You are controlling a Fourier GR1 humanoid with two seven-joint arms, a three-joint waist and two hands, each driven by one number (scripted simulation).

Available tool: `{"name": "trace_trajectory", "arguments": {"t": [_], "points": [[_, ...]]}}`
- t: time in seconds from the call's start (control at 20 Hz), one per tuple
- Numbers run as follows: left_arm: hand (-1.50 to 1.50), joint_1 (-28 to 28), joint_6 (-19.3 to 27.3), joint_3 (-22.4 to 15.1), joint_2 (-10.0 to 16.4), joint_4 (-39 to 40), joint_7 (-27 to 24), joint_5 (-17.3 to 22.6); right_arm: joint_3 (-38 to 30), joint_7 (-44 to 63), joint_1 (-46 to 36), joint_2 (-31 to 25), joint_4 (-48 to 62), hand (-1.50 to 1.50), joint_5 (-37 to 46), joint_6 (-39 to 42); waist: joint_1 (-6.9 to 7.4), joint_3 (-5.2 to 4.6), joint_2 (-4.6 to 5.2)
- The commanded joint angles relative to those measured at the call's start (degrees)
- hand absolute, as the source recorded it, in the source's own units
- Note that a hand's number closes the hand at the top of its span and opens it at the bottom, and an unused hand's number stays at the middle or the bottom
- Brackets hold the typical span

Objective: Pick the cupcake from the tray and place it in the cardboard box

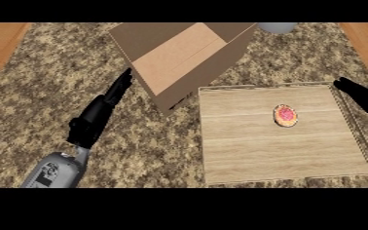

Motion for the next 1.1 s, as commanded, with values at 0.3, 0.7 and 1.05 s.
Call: {"name": "trace_trajectory", "arguments": {"t": [0.3,0.7,1.05], "points": [[0.0,-1.3,-1.8,1.8,-4.3,-0.4,2.8,-3.5,3.8,9.1,-10.9,12.9,6.2,-1.5,2.0,7.7,0.66,0.1,0.16],[0.0,0.8,-3.8,4.6,-3.7,-6.1,6.1,-4.6,6.9,3.2,-6.4,20.5,14.0,-1.5,14.7,9.0,0.44,0.14,0.08],[0.0,0.3,-5.5,6.5,-6.9,-2.0,4.0,-7.7,4.5,-2.7,-6.6,27.1,18.5,-1.5,21.9,10.1,0.25,0.13,0.09]]}}
